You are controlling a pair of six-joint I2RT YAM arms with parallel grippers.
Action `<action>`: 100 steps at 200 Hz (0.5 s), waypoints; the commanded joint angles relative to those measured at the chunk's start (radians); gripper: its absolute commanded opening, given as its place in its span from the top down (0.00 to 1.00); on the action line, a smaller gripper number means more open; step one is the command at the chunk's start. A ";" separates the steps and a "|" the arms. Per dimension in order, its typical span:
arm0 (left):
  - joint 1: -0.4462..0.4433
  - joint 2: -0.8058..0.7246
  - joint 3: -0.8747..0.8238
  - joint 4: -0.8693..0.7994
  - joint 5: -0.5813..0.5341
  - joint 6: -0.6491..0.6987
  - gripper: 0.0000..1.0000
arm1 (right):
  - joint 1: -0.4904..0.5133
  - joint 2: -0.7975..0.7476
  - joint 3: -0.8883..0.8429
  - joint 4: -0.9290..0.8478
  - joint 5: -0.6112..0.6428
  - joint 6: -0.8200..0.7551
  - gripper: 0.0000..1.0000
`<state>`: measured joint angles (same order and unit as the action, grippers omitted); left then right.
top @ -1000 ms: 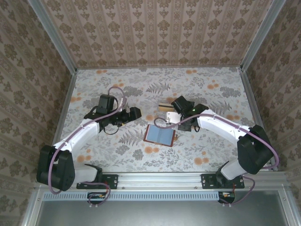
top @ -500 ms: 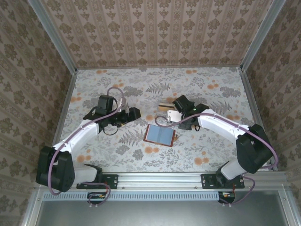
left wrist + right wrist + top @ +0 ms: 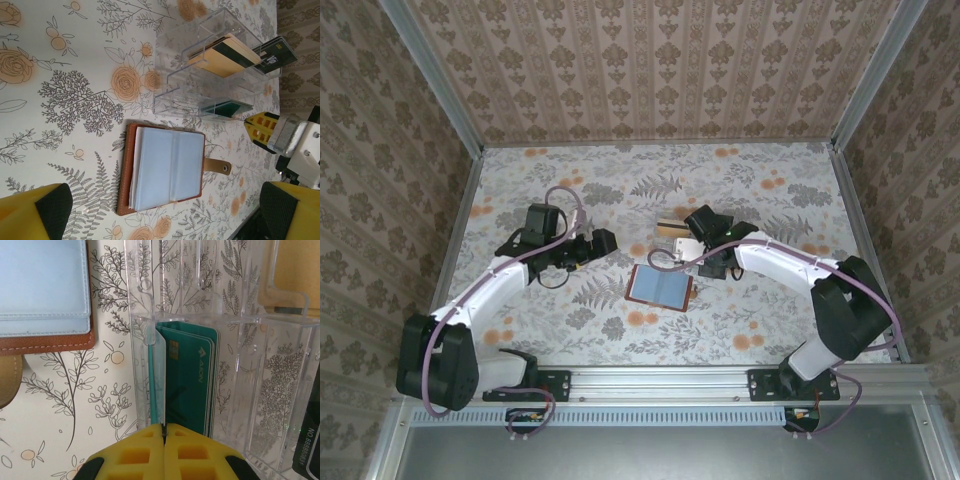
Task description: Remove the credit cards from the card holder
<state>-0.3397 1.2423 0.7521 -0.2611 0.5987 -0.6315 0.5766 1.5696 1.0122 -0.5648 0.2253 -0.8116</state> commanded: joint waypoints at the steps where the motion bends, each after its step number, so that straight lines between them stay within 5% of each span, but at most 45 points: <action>1: 0.009 -0.023 -0.009 -0.001 0.018 0.018 0.00 | -0.005 0.016 -0.009 0.010 -0.016 0.010 1.00; 100: 0.021 -0.018 -0.010 0.008 0.024 0.016 0.00 | -0.007 0.028 0.009 0.071 0.090 0.037 0.81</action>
<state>-0.3264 1.2404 0.7517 -0.2607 0.6048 -0.6319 0.5755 1.5841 1.0122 -0.5175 0.2611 -0.7929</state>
